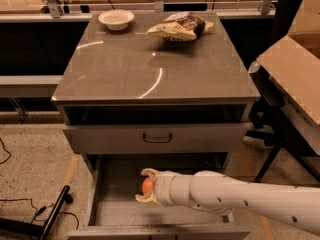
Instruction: Pick orange from middle drawer and place on counter
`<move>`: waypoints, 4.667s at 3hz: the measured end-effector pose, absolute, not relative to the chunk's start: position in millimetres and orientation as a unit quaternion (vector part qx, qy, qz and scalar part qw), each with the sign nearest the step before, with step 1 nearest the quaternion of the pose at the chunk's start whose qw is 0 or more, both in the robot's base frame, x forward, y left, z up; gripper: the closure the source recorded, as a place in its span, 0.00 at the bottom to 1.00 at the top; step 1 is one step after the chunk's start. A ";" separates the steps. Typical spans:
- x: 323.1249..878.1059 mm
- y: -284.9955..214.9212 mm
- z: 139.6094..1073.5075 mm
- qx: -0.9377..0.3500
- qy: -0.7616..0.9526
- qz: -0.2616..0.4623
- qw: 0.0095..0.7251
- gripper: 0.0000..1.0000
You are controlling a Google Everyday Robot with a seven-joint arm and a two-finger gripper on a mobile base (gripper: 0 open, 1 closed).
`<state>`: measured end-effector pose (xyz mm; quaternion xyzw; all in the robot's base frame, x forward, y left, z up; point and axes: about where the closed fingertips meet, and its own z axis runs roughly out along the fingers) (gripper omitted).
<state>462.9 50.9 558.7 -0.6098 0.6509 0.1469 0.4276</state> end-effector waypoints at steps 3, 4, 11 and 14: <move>471.8 27.3 720.4 -0.610 0.620 0.145 0.471 1.00; 474.1 21.5 762.1 -0.607 0.612 0.143 0.485 1.00; 607.9 17.1 944.1 -0.687 0.552 0.136 0.452 1.00; 727.4 19.6 946.6 -0.665 0.543 0.110 0.502 1.00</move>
Offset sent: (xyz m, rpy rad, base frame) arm 0.0103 -0.0271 0.1911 0.0554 -0.0943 0.0313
